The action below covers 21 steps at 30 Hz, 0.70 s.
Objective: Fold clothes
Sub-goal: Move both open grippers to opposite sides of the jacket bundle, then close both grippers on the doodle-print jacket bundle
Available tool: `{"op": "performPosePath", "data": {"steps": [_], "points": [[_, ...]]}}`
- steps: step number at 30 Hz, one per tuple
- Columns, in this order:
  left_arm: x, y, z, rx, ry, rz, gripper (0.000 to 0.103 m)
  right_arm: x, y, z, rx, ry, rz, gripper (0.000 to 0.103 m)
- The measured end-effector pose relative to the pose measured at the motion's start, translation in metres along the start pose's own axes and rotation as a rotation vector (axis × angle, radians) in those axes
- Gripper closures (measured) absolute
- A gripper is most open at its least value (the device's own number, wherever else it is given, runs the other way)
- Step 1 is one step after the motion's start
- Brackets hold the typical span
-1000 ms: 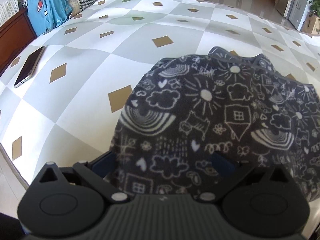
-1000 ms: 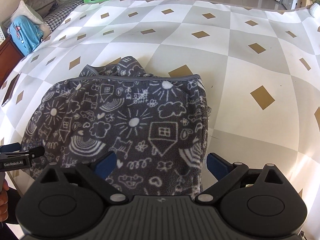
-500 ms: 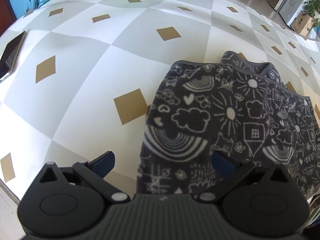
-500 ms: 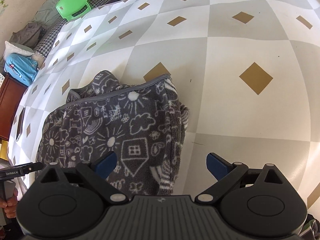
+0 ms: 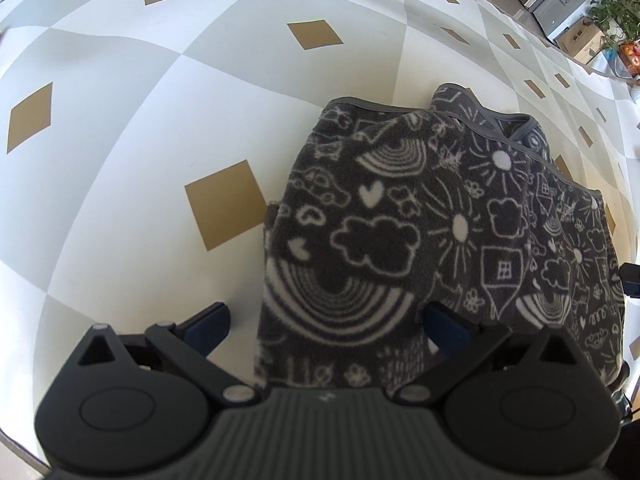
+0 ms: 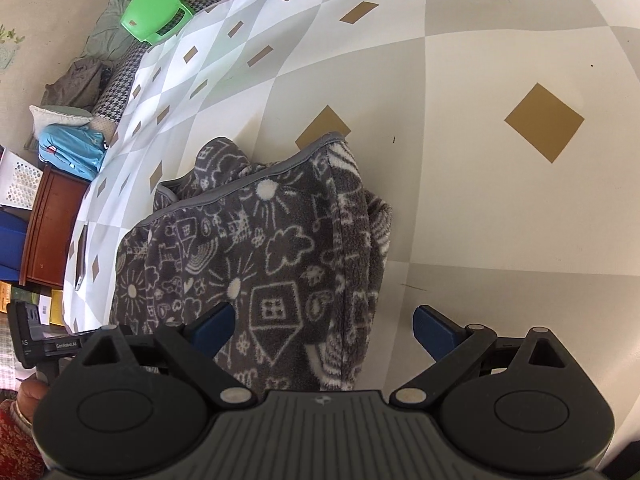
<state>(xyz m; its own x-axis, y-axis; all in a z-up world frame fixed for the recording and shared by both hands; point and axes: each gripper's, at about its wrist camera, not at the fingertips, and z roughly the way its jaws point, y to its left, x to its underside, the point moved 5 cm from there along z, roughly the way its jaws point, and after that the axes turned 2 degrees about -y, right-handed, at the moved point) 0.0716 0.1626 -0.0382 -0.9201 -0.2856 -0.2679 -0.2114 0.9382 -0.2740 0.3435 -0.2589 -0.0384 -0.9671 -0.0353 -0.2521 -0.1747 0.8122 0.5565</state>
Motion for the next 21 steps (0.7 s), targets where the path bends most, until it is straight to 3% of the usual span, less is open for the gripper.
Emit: {"op": "performPosePath", "data": {"steps": [5,9,15,21], "points": [[-0.003,0.001,0.0,0.047,0.007,0.018,0.0,-0.004,-0.008,-0.001,-0.067,-0.009,0.057,0.006],[-0.003,-0.01,0.003,0.149,0.02,-0.002,0.0,-0.007,-0.007,0.003,-0.104,-0.01,0.063,0.006],[-0.003,-0.023,0.006,0.112,0.014,0.041,0.0,-0.003,0.003,0.011,-0.144,0.014,0.018,0.006],[-0.008,-0.037,0.012,0.171,-0.002,0.027,0.0,0.003,0.019,0.021,-0.162,0.027,-0.022,0.006]]}}
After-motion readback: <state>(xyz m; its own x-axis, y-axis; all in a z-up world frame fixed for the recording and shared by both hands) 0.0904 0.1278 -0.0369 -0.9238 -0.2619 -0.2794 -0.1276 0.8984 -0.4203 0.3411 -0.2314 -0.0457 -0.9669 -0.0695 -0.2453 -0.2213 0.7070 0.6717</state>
